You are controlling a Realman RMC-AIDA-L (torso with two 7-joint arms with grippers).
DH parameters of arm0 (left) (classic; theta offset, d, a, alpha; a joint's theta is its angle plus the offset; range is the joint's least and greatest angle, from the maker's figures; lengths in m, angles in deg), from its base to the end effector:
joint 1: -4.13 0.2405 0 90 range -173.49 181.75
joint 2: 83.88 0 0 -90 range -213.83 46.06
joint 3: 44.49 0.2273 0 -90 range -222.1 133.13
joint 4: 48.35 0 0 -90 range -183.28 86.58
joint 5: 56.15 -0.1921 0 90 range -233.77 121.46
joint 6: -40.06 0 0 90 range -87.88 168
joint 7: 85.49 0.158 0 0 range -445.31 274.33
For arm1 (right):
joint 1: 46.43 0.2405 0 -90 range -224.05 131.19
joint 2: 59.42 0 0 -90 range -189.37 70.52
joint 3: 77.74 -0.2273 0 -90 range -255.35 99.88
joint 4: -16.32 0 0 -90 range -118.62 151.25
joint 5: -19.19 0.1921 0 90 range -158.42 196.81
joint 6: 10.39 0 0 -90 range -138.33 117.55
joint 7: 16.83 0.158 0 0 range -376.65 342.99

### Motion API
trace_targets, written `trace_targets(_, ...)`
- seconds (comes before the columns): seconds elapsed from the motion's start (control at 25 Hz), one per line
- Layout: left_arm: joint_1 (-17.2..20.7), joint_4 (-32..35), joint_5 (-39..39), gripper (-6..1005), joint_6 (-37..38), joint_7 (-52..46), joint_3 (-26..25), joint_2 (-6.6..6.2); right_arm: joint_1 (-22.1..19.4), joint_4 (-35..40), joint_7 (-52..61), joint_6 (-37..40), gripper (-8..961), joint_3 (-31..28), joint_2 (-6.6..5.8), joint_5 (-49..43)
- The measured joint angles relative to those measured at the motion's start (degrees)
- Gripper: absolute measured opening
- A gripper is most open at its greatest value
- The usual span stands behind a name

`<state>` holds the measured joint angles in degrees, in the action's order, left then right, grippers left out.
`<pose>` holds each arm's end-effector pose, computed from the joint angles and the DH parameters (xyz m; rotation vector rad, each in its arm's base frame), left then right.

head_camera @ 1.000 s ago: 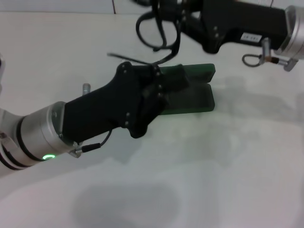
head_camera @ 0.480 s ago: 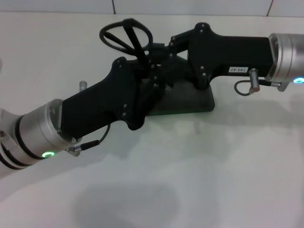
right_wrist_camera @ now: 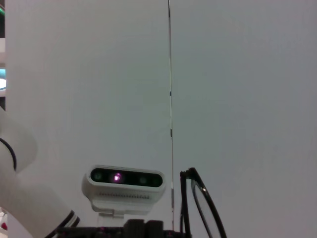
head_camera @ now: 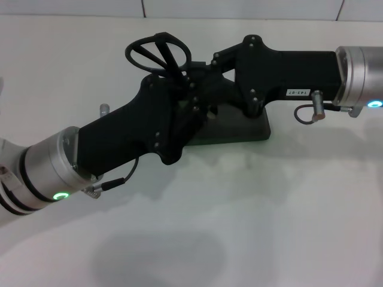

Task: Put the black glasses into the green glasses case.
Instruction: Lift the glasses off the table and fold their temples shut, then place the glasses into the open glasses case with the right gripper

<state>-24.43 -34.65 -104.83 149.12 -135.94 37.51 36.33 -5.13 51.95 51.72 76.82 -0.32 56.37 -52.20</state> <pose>-0.1487 0.2442 -0.0113 -2.4262 -0.2437 -1.7582 0.0844 0.3219 -0.0169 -2.8637 -0.0477 1.1727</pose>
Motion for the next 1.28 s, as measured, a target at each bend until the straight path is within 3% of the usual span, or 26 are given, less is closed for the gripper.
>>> trace_targets(0.4, 2.25, 1.27, 0.0, 42, 1.1, 0.0, -0.3, -0.54, -1.24, 0.04, -2.02, -6.52, 48, -0.11, -0.31, -1.02)
trace_targets(0.64, 4.11, 2.78, 0.01, 42, 2.21, 0.05, -0.67, -1.02, -3.44, 4.95, -0.64, -12.17, 48, 1.07, 0.1, -9.43)
trace_targets(0.96, 4.86, 2.58, 0.01, 42, 2.18, 0.01, -2.0, -1.09, -11.29, 21.95, 6.38, -29.71, 50, 13.24, 0.25, -21.91)
trace_targets(1.28, 4.9, 2.47, 0.01, 41, 1.94, 0.0, -1.95, -0.94, -11.32, 24.89, 8.57, -40.68, 51, 20.14, 0.29, -29.61)
